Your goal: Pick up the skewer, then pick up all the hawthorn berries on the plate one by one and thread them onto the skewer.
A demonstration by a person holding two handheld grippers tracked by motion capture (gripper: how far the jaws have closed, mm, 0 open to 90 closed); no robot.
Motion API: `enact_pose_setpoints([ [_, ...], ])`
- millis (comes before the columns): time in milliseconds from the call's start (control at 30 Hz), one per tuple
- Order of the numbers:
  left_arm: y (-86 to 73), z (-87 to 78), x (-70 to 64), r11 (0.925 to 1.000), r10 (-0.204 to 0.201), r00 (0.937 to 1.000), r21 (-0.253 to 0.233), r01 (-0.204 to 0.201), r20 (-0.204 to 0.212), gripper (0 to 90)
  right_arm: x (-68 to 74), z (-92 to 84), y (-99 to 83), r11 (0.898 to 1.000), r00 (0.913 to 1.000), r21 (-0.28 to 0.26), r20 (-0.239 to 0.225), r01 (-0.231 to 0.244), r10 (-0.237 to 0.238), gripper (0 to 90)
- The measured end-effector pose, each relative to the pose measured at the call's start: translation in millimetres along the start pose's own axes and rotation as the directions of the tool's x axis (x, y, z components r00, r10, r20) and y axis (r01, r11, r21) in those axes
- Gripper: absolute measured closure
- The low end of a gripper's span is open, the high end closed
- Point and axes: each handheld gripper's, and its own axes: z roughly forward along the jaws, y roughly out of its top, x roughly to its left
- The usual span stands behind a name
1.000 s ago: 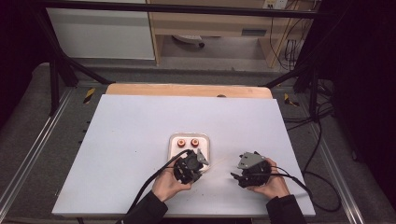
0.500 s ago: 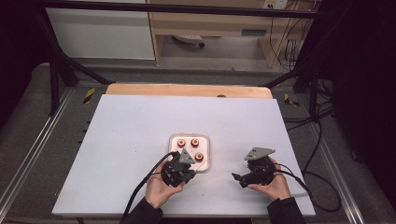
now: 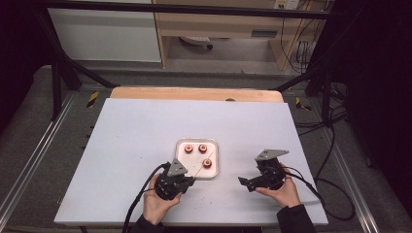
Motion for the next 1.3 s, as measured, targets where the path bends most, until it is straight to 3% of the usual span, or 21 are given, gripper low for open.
enact_pose_setpoints([
  [533, -29.9, -11.5, 12.8, 0.9964, -0.054, 0.9985, -0.066, 0.053, -0.01, 88.5, 12.7, 14.2, 22.1, 0.999, 0.9991, 0.013, -0.007, -0.041, 0.041, 1.9],
  [900, -39.1, -19.1, 18.7, 0.9947, -0.058, 0.9981, -0.087, 0.056, -0.022, 88.5, 27.5, 28.5, 46.1, 0.999, 0.9985, 0.023, -0.027, -0.047, 0.047, 1.2],
  [1067, -39.6, -19.4, 19.0, 0.9946, -0.055, 0.9981, -0.09, 0.052, -0.027, 88.5, 34.1, 35.4, 59.9, 0.998, 0.9987, 0.043, -0.014, -0.048, 0.049, 3.0],
  [1300, -40.4, -18.4, 17.2, 0.9958, -0.044, 0.9983, -0.081, 0.041, -0.037, 88.5, 42.6, 47.1, 78.5, 0.995, 0.9985, 0.094, -0.034, -0.039, 0.042, 9.2],
])
